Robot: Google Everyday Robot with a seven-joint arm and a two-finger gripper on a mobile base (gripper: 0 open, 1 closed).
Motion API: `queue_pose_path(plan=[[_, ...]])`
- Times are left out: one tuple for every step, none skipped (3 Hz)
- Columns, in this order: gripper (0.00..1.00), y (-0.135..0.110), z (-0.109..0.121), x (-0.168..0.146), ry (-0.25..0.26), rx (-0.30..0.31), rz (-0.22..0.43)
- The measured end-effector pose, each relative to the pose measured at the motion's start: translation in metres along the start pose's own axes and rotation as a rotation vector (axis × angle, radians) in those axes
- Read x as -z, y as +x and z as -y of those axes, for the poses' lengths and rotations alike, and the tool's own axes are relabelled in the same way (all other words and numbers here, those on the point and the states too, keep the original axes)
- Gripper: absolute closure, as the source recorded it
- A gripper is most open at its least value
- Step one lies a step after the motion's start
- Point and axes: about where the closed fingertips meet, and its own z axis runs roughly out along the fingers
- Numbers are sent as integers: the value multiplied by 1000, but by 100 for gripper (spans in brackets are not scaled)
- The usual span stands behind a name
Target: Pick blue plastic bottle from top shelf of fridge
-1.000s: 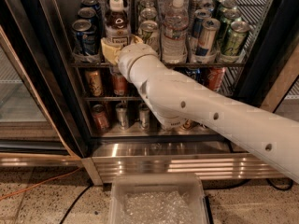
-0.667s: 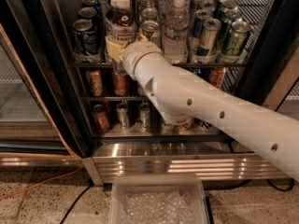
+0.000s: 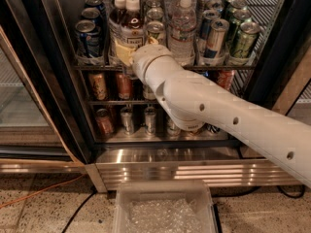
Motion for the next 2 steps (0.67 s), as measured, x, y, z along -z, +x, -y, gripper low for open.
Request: queue_pose_path(plan=[[100, 7, -14, 2, -55, 8, -24], [100, 25, -35, 26, -130, 21, -79]])
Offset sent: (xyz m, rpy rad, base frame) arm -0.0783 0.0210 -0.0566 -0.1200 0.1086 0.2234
